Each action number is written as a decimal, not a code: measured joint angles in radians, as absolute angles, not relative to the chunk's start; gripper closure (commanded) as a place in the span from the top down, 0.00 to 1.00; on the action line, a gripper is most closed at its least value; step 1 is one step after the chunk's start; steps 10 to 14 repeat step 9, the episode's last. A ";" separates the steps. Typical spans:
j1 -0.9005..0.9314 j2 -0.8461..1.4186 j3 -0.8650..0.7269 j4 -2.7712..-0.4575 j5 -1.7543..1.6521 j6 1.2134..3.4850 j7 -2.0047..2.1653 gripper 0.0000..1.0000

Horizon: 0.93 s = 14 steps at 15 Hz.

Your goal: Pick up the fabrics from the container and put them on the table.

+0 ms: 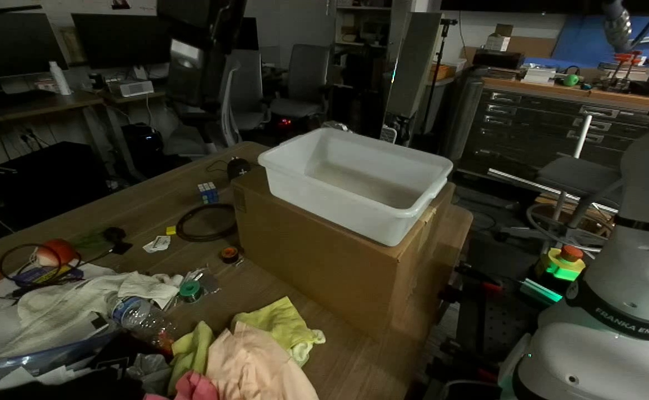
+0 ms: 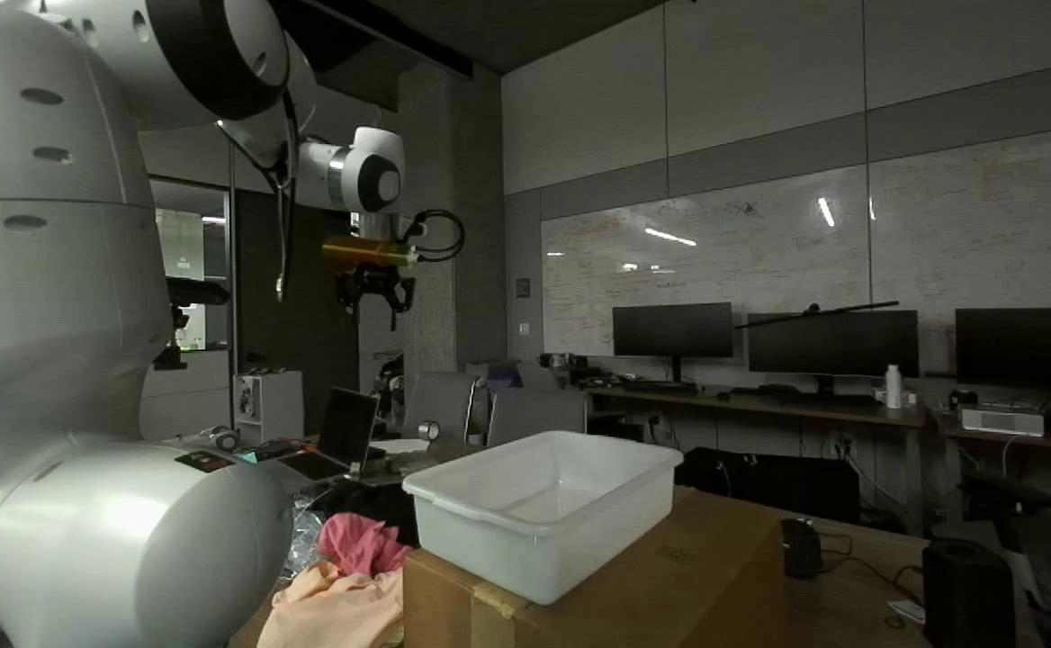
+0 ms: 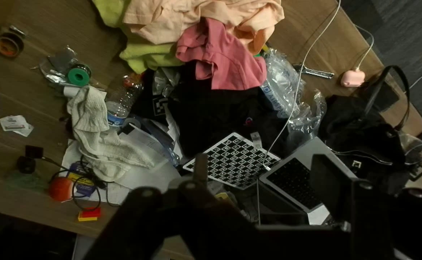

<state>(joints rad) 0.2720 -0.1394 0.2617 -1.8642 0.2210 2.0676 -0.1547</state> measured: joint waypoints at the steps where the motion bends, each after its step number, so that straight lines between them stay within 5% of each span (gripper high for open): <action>1: 0.272 -0.140 0.261 -1.869 0.221 2.068 -0.151 1.00; 14: 0.233 -0.244 0.223 -2.064 0.215 2.214 -0.070 1.00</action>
